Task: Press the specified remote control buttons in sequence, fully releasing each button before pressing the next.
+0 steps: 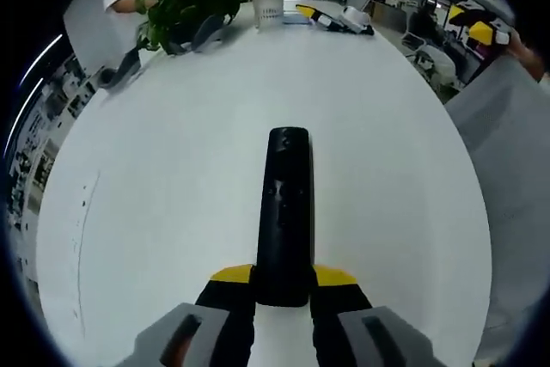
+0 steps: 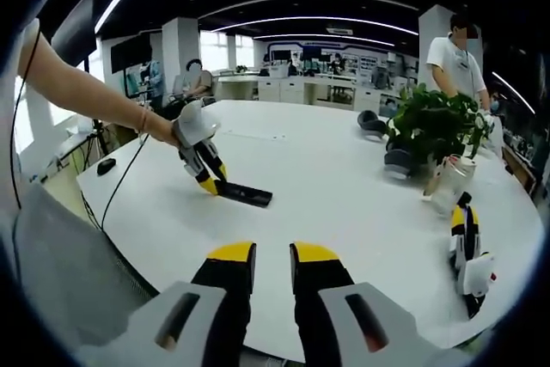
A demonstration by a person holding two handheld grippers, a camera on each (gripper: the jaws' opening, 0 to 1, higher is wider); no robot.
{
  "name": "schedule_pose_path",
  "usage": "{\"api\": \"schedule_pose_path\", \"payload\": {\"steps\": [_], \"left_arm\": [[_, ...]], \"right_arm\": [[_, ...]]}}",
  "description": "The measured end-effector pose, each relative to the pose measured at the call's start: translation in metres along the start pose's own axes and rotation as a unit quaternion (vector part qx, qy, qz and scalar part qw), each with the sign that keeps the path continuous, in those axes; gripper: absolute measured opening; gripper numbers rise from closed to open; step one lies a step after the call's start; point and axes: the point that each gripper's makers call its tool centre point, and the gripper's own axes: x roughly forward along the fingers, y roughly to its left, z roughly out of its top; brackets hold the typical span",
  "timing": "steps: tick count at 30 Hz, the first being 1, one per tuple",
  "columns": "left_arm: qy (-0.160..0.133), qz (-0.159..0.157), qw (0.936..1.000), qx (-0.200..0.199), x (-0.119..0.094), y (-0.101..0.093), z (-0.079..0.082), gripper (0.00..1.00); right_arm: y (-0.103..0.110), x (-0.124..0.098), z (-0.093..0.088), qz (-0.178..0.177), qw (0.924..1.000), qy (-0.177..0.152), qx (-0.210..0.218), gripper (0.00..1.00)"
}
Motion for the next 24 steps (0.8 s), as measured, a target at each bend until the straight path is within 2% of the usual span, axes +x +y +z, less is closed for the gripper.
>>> {"api": "schedule_pose_path", "payload": {"steps": [8, 24], "left_arm": [[0.002, -0.002, 0.9999, 0.010, 0.000, -0.008, -0.001, 0.23], [-0.004, -0.006, 1.0000, 0.002, -0.002, -0.024, -0.007, 0.23]], "right_arm": [[0.000, 0.000, 0.000, 0.001, 1.0000, 0.001, -0.004, 0.15], [0.002, 0.001, -0.001, 0.004, 1.0000, 0.004, -0.006, 0.14]]}}
